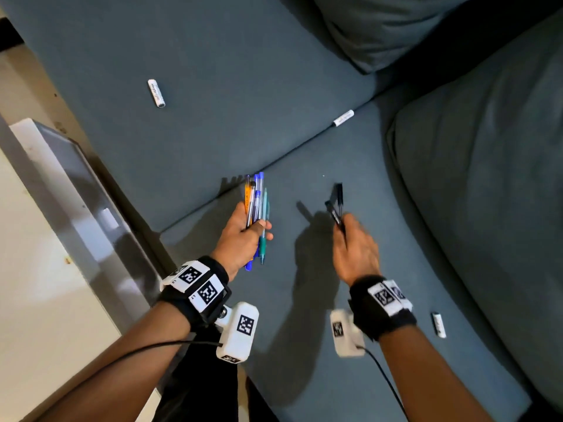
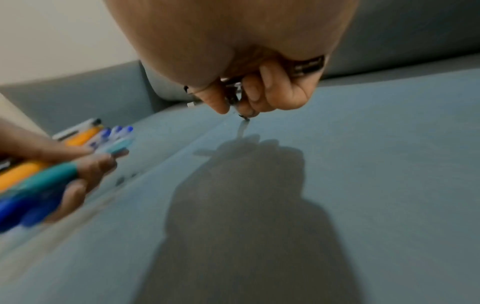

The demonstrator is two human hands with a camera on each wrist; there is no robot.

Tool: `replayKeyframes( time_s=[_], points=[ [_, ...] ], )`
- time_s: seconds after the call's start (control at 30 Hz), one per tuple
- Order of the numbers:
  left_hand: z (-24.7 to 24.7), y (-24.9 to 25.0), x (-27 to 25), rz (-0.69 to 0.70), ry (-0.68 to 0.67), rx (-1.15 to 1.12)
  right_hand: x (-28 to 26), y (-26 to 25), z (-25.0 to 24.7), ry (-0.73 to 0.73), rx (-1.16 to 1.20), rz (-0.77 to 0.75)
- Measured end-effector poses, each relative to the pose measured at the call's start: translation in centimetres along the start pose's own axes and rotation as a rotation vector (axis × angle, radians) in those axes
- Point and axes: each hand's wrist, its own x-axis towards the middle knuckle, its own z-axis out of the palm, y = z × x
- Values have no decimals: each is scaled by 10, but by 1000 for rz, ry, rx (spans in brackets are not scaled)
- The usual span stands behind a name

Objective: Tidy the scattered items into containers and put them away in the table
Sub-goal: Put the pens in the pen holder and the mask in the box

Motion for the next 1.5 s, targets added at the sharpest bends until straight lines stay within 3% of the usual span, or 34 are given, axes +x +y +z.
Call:
replayKeyframes(
  time_s=[0.17,0.3,0.43,0.5,0.63,0.77,0.93,1.0,1.1,1.17,1.27,1.5],
  points=[
    [45,-22,-28,-5,-90,72,-93,70,7,-211,-133,82],
    [72,-42,-51,-10,-85,66,-121,93,5,-73,-40,144],
    [84,-59,-68,-33,-59,66,-113,96,2,206,204,265],
    [87,-66,-75,-39,-47,79,-102,95,1,247,299,350],
    [91,-72,-85,-40,-47,104,-82,92,7,106,155,381],
    [90,-71,-85,-25,-73,128,-72,80,7,106,83,404],
    [89,-69,-78,-27,-133,127,-70,75,6,89,12,326],
    [89,-68,-73,-48,-157,144,-69,84,4,67,78,320],
    [89,-63,-68,-84,-186,145,-70,96,0,5,400,366],
    [91,-57,-65,-137,-210,115,-74,94,-4,15,546,324],
    [94,-51,-64,-282,-238,-5,-84,81,-13,71,582,77],
    [107,-47,-59,-508,-419,-85,-97,78,-9,54,205,-354]
  ],
)
